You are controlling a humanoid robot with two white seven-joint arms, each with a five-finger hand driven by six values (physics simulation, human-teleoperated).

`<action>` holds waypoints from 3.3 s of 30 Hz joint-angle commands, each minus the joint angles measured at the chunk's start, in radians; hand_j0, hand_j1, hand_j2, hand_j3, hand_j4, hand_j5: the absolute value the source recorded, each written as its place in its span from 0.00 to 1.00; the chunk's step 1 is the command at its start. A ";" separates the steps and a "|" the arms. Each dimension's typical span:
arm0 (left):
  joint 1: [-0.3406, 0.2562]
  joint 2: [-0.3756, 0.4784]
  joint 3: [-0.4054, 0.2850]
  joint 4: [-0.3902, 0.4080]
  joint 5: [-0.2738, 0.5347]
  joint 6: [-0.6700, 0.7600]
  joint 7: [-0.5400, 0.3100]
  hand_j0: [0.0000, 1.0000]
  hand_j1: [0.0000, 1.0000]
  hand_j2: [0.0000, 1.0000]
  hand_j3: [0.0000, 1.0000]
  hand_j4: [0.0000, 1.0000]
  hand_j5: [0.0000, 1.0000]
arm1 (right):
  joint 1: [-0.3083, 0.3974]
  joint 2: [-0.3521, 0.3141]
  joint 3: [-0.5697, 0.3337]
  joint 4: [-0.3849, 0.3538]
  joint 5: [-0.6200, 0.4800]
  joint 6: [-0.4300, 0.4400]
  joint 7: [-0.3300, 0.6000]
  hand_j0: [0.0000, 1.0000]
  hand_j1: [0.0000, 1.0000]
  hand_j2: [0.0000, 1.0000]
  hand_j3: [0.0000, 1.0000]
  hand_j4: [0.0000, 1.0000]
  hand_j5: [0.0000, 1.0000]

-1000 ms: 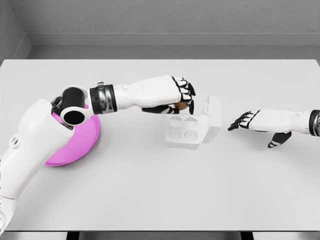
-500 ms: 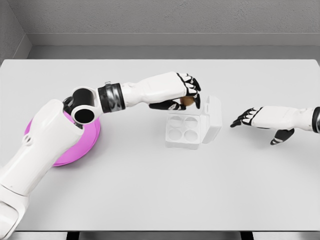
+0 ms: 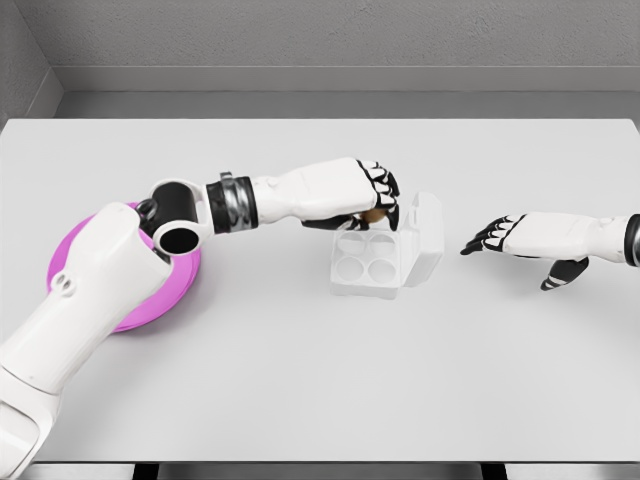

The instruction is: Pack egg into the box and close the box lid

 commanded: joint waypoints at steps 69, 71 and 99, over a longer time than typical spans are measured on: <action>0.006 -0.060 -0.090 0.146 0.035 0.003 0.151 0.51 0.51 0.51 0.51 0.51 0.51 | -0.002 -0.004 0.032 -0.022 -0.005 0.002 0.000 1.00 1.00 1.00 1.00 1.00 1.00; 0.006 -0.060 -0.090 0.146 0.035 0.003 0.151 0.51 0.51 0.51 0.51 0.51 0.51 | -0.002 -0.004 0.032 -0.022 -0.005 0.002 0.000 1.00 1.00 1.00 1.00 1.00 1.00; 0.006 0.023 -0.080 0.130 0.089 0.003 0.153 0.69 0.69 0.69 0.69 0.69 0.69 | -0.002 -0.003 0.033 -0.034 -0.005 0.002 0.000 1.00 1.00 1.00 1.00 1.00 1.00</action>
